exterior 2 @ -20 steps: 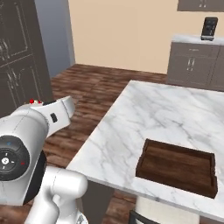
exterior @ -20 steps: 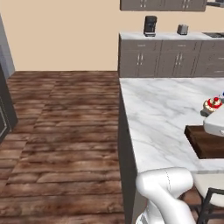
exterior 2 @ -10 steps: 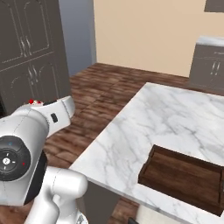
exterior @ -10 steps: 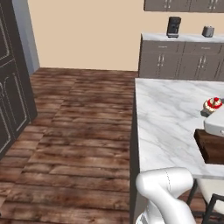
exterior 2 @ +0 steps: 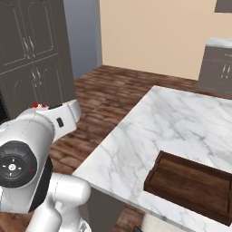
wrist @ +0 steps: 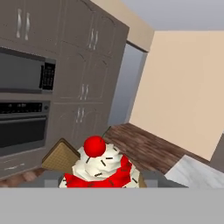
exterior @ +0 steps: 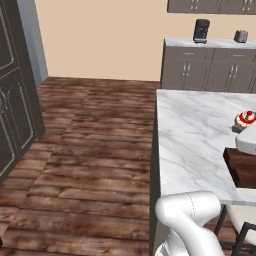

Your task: Take the cupcake and donut from the fridge and place them on the empty tray on the dining counter.

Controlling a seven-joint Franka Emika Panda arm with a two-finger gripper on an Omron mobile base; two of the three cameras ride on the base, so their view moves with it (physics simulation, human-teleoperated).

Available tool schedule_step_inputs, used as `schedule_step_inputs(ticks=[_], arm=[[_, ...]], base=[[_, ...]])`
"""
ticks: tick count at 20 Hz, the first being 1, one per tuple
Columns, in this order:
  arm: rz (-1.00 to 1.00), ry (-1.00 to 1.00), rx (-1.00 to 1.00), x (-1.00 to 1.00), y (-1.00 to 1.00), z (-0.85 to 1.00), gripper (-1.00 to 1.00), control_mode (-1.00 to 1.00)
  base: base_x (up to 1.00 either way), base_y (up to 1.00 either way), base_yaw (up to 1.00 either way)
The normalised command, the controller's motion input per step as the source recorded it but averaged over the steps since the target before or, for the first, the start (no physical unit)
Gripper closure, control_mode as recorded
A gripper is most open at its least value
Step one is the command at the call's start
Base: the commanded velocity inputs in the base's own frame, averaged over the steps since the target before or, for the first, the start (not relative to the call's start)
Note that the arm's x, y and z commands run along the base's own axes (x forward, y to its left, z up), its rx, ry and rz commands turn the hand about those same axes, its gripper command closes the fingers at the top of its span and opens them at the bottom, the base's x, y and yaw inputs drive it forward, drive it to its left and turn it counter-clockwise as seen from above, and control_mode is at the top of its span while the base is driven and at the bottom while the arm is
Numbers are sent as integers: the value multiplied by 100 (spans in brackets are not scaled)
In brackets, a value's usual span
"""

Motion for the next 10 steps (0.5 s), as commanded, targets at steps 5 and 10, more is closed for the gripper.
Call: schedule_step_inputs(ticks=[5, 10], arm=[[-18, 2, 0, 25, -53, -18, 100, -100], [-29, 0, -1, 16, -65, -28, 100, -100]], base=[[0, 0, 0], [0, 0, 0]])
